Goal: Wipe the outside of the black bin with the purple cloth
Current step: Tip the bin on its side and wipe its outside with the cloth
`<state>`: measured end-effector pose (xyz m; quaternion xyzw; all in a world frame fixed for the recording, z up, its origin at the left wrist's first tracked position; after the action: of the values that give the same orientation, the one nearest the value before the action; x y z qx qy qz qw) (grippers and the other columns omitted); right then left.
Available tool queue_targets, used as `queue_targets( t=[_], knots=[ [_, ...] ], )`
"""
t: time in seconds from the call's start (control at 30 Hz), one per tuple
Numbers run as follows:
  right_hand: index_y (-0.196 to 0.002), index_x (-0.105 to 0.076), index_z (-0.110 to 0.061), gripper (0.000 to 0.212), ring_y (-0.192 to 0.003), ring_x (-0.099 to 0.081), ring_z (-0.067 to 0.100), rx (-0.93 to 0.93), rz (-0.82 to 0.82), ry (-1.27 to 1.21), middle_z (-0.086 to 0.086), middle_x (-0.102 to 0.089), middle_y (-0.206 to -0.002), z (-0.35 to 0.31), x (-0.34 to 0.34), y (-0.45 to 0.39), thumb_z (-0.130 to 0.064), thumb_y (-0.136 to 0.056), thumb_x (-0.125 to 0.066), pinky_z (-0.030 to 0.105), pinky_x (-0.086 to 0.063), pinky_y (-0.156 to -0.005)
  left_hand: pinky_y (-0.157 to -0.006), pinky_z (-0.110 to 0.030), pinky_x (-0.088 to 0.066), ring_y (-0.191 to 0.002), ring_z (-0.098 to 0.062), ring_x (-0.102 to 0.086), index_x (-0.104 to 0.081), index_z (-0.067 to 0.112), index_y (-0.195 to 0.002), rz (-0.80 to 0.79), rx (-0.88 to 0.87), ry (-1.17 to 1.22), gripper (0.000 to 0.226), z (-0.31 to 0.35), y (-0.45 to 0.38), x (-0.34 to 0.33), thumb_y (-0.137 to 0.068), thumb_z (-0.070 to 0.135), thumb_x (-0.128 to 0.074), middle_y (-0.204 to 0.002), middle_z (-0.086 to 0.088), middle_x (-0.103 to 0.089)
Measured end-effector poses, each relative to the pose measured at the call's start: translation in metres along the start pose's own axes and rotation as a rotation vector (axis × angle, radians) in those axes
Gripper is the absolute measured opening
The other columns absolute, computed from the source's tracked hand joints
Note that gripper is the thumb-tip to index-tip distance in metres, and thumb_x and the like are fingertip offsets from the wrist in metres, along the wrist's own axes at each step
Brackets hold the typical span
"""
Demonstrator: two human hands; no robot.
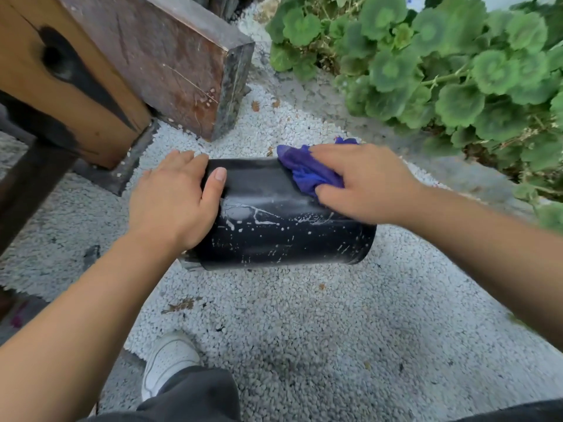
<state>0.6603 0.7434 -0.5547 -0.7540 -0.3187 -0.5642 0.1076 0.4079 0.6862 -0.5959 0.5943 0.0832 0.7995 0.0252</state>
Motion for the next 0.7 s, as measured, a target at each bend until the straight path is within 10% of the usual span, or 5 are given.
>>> queue_targets(
  t=[0.23,0.4,0.53,0.7],
  knots=[
    [-0.106,-0.067,-0.016,0.041,-0.127,-0.051,0.029,0.242,0.193,0.112,0.009,-0.056,-0.139,-0.046,-0.057,0.026,-0.032,-0.069,-0.057,0.046,-0.036,-0.095,-0.09,-0.05,-0.045,-0.12,-0.038,-0.049,-0.058,0.004,-0.109,0.019,-0.004,0.068,0.063,0.002,-0.007,0.001,-0.095,0.051,-0.018,-0.114,-0.02,-0.059],
    [-0.089,-0.07,-0.015,0.015,-0.098,-0.064,0.025,0.686,-0.052,0.097,0.003,-0.069,-0.113,-0.041,-0.087,0.052,-0.022,-0.076,-0.068,0.04,-0.044,-0.087,-0.077,-0.044,-0.041,-0.101,-0.035,-0.051,-0.056,0.007,-0.095,0.051,-0.062,0.1,0.061,-0.003,-0.014,0.0,-0.094,0.052,-0.015,-0.099,-0.016,-0.058],
    [-0.09,-0.071,-0.015,0.015,-0.09,-0.062,0.024,0.467,-0.319,-0.041,-0.002,-0.069,-0.099,-0.041,-0.088,0.066,-0.019,-0.077,-0.065,0.039,-0.05,-0.08,-0.066,-0.035,-0.024,-0.084,-0.027,-0.044,-0.049,0.008,-0.08,0.1,-0.114,0.129,0.053,-0.006,-0.023,0.001,-0.098,0.048,-0.018,-0.087,-0.014,-0.056],
    [-0.08,-0.074,-0.018,0.016,-0.082,-0.064,0.011,0.237,0.061,-0.486,-0.005,-0.069,-0.084,-0.043,-0.019,0.049,-0.007,-0.071,-0.066,0.03,-0.051,-0.072,-0.079,-0.045,-0.042,-0.098,-0.033,-0.052,-0.058,0.008,-0.093,0.132,-0.159,0.114,0.056,-0.008,-0.024,-0.002,-0.098,0.049,-0.019,-0.099,-0.015,-0.062]
  ],
)
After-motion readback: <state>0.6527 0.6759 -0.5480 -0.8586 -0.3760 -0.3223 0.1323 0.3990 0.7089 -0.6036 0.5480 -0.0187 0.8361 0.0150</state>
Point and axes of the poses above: each hand's wrist, its own y-axis away from the middle knuckle, its own x-axis out of the back of the hand, z = x × y, the point moved 1 cm from there along -y, towards the middle knuckle
